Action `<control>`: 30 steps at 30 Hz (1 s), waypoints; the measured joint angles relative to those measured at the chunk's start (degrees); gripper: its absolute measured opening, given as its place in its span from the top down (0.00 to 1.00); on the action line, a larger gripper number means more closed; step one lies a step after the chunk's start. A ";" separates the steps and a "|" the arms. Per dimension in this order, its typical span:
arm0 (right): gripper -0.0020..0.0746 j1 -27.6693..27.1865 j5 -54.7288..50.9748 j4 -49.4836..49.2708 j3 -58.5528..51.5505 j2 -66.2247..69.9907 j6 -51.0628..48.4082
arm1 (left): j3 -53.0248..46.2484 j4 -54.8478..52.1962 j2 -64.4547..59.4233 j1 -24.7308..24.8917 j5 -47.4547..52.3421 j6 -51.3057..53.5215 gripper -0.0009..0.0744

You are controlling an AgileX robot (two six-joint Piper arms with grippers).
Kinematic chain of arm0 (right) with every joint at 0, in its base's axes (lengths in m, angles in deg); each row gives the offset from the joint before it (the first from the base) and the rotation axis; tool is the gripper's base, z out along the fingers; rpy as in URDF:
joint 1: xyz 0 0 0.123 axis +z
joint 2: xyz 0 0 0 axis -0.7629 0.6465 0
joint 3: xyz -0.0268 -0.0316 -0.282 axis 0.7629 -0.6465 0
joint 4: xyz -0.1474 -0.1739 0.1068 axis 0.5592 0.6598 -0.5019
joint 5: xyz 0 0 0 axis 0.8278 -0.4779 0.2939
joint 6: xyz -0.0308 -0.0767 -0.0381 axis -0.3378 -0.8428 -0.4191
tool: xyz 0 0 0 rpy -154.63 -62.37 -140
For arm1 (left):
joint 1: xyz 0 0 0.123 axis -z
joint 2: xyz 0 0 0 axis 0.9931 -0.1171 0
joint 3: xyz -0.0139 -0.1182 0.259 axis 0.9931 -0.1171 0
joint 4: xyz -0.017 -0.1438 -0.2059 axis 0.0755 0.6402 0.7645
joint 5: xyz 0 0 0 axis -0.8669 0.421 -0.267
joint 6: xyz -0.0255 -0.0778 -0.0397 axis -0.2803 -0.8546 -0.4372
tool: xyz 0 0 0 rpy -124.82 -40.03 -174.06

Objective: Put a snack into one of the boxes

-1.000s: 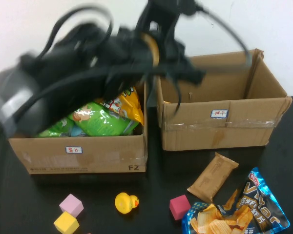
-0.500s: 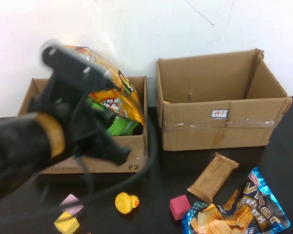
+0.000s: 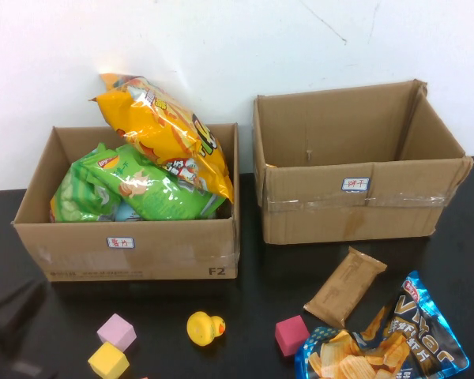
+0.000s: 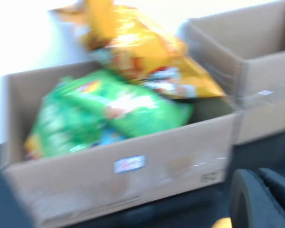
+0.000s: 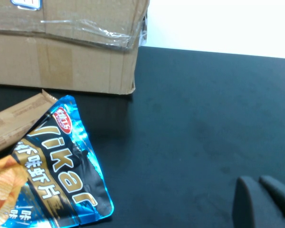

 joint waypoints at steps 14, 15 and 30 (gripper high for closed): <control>0.98 0.00 0.00 0.00 0.00 0.00 0.00 | -18.90 14.11 31.47 -20.62 3.98 14.65 0.99; 0.98 0.00 0.00 0.00 0.00 0.00 0.00 | -19.12 14.24 32.31 -21.41 4.86 15.05 0.99; 0.98 0.00 0.00 0.00 0.00 0.00 0.00 | -19.12 16.93 33.66 -23.89 14.92 19.57 0.99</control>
